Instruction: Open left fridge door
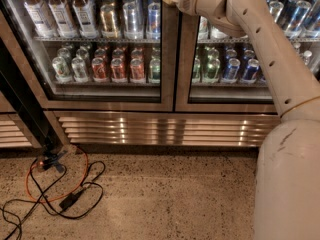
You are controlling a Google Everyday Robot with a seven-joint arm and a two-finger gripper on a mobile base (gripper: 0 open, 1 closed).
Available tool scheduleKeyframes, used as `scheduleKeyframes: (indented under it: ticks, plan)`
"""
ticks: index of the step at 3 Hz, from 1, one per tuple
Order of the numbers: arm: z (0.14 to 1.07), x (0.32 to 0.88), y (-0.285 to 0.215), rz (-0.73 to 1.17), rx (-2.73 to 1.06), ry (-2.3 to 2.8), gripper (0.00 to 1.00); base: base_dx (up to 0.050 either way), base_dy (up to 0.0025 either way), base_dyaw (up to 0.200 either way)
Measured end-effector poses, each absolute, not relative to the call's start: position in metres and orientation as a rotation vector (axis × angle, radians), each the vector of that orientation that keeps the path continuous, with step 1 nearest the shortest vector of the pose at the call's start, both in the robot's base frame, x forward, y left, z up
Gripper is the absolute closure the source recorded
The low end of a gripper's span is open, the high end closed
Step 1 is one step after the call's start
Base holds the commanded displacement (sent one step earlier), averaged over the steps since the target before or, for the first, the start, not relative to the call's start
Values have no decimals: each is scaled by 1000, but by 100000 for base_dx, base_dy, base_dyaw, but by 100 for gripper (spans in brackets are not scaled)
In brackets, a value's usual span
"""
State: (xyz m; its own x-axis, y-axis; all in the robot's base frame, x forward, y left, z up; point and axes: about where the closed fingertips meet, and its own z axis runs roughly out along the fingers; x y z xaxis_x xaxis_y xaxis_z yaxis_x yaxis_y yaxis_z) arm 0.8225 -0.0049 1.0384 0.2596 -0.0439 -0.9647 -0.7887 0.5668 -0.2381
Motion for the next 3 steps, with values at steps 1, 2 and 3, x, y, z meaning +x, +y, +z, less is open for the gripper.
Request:
scheduleKeyframes:
  ticks: [1,2,3]
  plan:
    - [1038,822,-5,597,-850,1219,100,0,0,0]
    - [1038,822,-5,597,-850,1219,100,0,0,0]
    - [1040,825,-10,597,-850,1219,100,0,0,0]
